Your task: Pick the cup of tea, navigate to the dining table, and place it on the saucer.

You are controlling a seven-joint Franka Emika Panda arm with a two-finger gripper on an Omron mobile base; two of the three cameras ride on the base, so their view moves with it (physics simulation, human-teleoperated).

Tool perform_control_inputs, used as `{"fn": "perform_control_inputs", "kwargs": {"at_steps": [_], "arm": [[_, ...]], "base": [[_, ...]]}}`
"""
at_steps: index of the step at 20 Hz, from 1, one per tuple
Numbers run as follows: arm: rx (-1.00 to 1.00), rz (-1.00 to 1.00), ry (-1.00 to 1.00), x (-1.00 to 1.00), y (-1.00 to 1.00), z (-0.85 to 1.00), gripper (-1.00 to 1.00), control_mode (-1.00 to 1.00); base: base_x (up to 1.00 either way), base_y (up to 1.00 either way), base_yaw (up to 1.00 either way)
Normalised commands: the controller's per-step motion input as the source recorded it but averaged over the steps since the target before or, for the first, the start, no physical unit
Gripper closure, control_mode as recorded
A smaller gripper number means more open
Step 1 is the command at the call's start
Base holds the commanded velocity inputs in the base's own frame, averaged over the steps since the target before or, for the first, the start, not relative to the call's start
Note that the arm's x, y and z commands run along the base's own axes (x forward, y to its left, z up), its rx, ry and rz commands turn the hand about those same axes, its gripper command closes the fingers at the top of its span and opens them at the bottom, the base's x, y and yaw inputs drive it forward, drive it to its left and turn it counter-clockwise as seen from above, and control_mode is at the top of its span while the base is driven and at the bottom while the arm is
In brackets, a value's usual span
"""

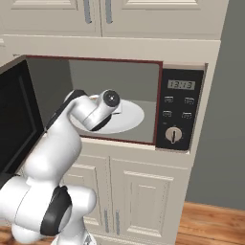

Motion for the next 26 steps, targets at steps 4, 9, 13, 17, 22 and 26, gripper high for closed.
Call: {"fn": "perform_control_inputs", "kwargs": {"at_steps": [4, 9, 13, 17, 22, 26], "arm": [[0.01, 0.00, 0.06, 0.30, -0.05, 0.00, -1.00, -1.00], [0.00, 0.00, 0.12, 0.31, 0.00, 0.00, -1.00, -1.00], [0.00, 0.00, 0.08, 0.22, 0.00, 0.00, -1.00, -1.00], [0.00, 0.00, 0.00, 0.00, 0.00, -0.10, -1.00, -1.00], [0.00, 0.00, 0.00, 0.00, 0.00, -0.22, -1.00, -1.00], [0.00, 0.00, 0.00, 0.00, 0.00, -0.04, -1.00, -1.00]], "base": [[0.00, 0.00, 0.00], [0.00, 0.00, 0.00], [0.00, 0.00, 0.00], [0.00, 0.00, 0.00], [0.00, 0.00, 0.00], [0.00, 0.00, 0.00]]}}
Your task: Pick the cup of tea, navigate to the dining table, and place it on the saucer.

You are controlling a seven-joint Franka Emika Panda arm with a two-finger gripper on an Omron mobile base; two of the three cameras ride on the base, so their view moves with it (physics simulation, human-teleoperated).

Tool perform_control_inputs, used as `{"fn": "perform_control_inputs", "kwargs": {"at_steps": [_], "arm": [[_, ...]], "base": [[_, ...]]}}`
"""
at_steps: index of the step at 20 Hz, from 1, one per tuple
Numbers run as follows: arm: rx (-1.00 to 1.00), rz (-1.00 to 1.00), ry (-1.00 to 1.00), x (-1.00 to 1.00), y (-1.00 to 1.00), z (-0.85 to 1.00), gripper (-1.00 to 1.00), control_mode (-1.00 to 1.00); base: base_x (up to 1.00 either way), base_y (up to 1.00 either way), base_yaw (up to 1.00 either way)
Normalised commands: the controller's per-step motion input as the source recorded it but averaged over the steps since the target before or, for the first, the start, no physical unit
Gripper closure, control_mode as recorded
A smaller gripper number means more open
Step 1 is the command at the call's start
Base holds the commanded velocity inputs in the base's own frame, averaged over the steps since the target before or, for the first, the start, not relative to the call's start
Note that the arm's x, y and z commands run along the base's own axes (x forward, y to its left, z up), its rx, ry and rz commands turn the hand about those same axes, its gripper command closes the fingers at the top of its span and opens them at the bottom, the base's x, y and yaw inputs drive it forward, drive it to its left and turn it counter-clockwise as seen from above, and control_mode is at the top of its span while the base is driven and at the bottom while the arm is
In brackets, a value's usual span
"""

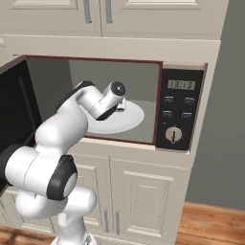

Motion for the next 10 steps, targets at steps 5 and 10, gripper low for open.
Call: {"fn": "perform_control_inputs", "kwargs": {"at_steps": [5, 10], "arm": [[0.00, 0.00, -0.02, 0.00, 0.00, 0.00, -1.00, -1.00], [0.00, 0.00, -0.03, 0.00, 0.07, 0.00, 1.00, -1.00]], "base": [[0.00, 0.00, 0.00], [0.00, 0.00, 0.00]]}}
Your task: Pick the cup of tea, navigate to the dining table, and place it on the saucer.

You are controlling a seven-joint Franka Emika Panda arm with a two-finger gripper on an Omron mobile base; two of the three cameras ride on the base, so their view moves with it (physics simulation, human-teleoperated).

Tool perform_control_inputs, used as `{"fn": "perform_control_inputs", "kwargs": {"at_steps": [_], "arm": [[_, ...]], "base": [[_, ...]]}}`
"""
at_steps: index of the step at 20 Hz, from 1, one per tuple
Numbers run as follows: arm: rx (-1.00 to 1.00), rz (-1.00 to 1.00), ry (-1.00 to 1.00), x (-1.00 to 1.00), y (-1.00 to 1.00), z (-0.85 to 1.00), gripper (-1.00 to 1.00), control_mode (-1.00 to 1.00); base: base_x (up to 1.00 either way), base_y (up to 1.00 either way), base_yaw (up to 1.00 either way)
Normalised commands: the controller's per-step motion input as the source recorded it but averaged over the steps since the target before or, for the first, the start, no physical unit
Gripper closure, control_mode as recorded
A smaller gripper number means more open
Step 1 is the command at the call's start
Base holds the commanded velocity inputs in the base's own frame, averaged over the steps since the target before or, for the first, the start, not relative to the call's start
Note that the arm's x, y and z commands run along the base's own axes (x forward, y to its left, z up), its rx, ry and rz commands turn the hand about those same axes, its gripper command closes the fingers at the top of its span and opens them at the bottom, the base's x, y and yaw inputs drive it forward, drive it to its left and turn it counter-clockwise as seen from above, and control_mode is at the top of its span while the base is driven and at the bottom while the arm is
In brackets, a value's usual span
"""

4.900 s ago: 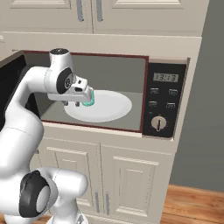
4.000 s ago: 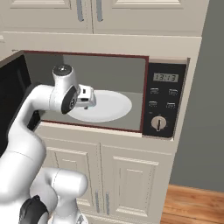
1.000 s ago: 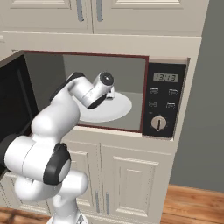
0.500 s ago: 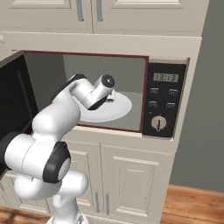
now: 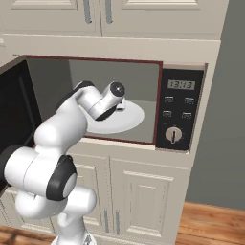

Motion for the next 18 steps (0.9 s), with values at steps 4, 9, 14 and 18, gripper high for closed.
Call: {"fn": "perform_control_inputs", "kwargs": {"at_steps": [4, 9, 14, 18], "arm": [[0.00, 0.00, 0.00, 0.00, 0.00, 0.00, 1.00, -1.00], [0.00, 0.00, 0.00, 0.00, 0.00, 0.00, 1.00, -1.00], [0.00, 0.05, -0.09, -0.76, -0.19, 0.30, 1.00, -1.00], [0.00, 0.02, -0.16, -1.00, -0.09, 0.29, 1.00, -1.00]], "base": [[0.00, 0.00, 0.00], [0.00, 0.00, 0.00], [0.00, 0.00, 0.00], [0.00, 0.00, 0.00]]}}
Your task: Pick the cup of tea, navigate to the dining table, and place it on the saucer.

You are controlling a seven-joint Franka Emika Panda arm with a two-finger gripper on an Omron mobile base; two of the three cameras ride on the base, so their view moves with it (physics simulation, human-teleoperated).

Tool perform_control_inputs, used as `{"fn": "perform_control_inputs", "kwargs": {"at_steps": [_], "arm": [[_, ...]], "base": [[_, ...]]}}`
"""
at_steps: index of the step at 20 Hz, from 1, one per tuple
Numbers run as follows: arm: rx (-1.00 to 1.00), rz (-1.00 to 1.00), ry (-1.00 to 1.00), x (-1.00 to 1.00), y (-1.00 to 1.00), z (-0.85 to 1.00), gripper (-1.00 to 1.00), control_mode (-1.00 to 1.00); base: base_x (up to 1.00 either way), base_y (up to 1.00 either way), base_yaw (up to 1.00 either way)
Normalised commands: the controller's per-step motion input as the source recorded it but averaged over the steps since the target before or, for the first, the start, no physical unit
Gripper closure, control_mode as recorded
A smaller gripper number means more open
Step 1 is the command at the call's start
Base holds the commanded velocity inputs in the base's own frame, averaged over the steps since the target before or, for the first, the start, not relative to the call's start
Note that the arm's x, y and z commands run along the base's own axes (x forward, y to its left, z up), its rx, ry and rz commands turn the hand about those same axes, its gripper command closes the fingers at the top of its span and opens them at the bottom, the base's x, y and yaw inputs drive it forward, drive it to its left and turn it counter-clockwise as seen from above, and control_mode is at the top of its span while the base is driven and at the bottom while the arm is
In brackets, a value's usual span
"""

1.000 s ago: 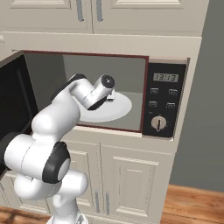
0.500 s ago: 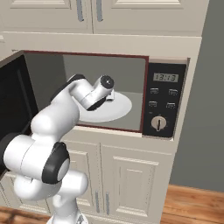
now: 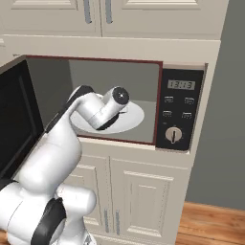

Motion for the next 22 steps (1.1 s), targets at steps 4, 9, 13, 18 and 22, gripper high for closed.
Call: {"fn": "perform_control_inputs", "kwargs": {"at_steps": [4, 9, 13, 18, 22], "arm": [[0.00, 0.05, -0.21, -1.00, 0.00, 0.56, 1.00, -1.00], [-0.04, 0.09, -0.18, -1.00, 0.00, 0.75, 1.00, -1.00], [-0.05, 0.11, -0.11, -1.00, 0.00, 0.81, 1.00, -1.00], [-0.10, 0.06, 0.03, -0.81, 0.00, 0.46, 1.00, -1.00], [-0.11, 0.05, 0.19, -0.46, -0.01, 0.25, 1.00, -1.00]], "base": [[0.00, 0.00, 0.00], [0.00, 0.00, 0.00], [0.00, 0.00, 0.00], [0.00, 0.00, 0.00], [0.00, 0.00, 0.00]]}}
